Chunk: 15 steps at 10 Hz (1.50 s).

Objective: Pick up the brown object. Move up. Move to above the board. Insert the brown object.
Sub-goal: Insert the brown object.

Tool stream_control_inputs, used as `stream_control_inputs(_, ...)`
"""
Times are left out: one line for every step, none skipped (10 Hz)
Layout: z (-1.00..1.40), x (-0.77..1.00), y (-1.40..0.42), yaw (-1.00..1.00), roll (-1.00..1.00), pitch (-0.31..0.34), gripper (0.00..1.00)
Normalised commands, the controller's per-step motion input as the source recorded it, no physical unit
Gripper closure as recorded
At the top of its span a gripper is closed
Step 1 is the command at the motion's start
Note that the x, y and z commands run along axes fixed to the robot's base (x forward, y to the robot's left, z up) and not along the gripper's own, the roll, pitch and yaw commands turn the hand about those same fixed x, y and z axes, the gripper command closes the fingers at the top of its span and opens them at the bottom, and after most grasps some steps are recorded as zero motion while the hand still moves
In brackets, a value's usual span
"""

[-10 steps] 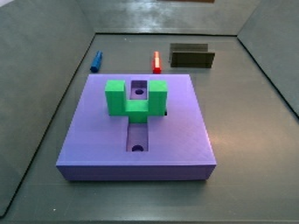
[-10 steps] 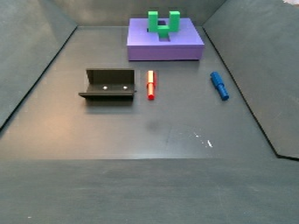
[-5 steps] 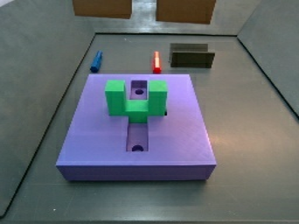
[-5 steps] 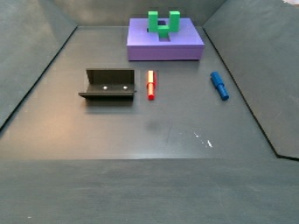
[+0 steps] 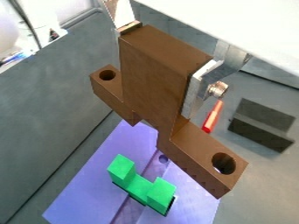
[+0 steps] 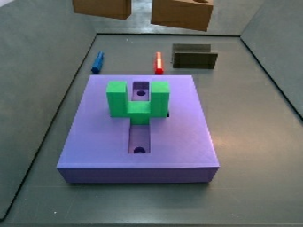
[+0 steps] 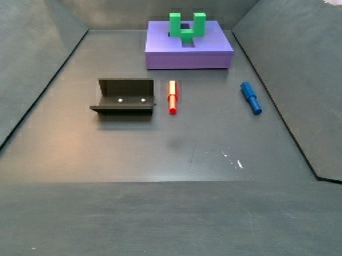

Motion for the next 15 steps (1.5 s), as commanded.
stream_control_inputs(-0.04,0.0,-0.04,-0.73,-0.02,0.0,1.0)
stream_control_inputs(-0.03,0.0,-0.02,-0.55,0.0,0.0,1.0)
stream_control_inputs(-0.12,0.01,-0.07,-0.77,-0.01,0.0,1.0)
stream_control_inputs(-0.12,-0.01,-0.06,-0.84,-0.03,0.0,1.0)
stream_control_inputs(-0.12,0.0,-0.06,-0.98,-0.02,0.003,1.0)
stream_control_inputs(-0.11,0.0,-0.03,-1.0,-0.02,0.001,1.0)
stream_control_inputs(-0.11,0.0,-0.02,-1.0,-0.01,0.0,1.0)
stream_control_inputs(-0.1,0.0,-0.03,-1.0,0.0,0.0,1.0)
stream_control_inputs(-0.1,0.0,-0.08,-1.0,0.0,0.0,1.0)
stream_control_inputs(-0.1,0.0,-0.11,-1.0,0.01,0.0,1.0)
stream_control_inputs(-0.09,0.0,-0.16,-0.97,0.04,0.0,1.0)
stream_control_inputs(-0.09,0.0,-0.17,-0.97,0.05,0.0,1.0)
stream_control_inputs(-0.11,0.0,-0.16,-0.97,0.05,0.0,1.0)
stream_control_inputs(-0.3,0.07,-0.19,-0.88,0.0,0.0,1.0)
stream_control_inputs(-0.41,0.0,0.0,-0.71,-0.28,-0.163,1.0)
